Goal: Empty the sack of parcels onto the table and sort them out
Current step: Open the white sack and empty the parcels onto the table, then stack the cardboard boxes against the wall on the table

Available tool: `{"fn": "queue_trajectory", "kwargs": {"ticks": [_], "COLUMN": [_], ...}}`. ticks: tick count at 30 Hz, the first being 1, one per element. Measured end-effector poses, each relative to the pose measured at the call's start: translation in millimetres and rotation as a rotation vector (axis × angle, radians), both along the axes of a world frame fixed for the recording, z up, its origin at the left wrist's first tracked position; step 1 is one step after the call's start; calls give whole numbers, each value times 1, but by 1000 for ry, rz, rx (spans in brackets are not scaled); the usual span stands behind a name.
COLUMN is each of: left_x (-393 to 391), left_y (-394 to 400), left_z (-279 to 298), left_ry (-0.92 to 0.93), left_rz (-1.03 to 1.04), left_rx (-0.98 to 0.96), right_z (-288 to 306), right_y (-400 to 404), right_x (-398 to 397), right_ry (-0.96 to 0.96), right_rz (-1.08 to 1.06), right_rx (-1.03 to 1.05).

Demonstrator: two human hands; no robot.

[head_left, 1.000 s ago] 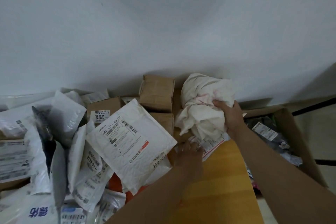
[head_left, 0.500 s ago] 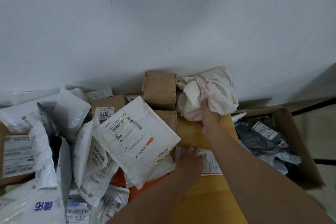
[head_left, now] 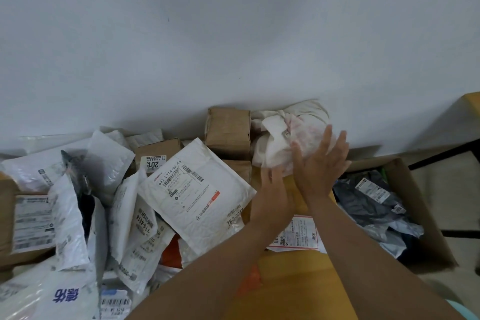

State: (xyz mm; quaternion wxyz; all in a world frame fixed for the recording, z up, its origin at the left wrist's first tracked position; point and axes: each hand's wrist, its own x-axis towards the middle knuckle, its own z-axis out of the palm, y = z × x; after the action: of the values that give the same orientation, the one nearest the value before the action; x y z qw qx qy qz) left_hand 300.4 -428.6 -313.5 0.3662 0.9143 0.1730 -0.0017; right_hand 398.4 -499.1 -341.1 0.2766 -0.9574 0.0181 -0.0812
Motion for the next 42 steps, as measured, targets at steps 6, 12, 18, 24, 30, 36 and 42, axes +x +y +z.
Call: {"fn": "queue_trajectory", "kwargs": {"ticks": [6,12,18,24,30,36,42], "left_x": [12,18,22,19,12,2,-18], "left_y": [-3,4,8,14,24,40,62], "left_z": [17,18,19,27,36,44,53], "left_ry": [-25,61,160,95,-29,-83,-155], "left_rz": [78,-26,-152,-48,31,86,167], "left_rx": [-151,-179,-290,-356,-252,-178,-78], "right_z": [-7,-10,-16,-3,5,13,23], "right_y": [-6,-12,-15,-12,-11,2,17], "right_x": [1,-1,9,4,-10,-21,-41], "right_ry": [-6,76,125,98,-32,-102,-204], "right_rz": [195,179,144,115,202,235,362], "right_rx": [-157,-165,-72,-132,-161,-135,-66]}}
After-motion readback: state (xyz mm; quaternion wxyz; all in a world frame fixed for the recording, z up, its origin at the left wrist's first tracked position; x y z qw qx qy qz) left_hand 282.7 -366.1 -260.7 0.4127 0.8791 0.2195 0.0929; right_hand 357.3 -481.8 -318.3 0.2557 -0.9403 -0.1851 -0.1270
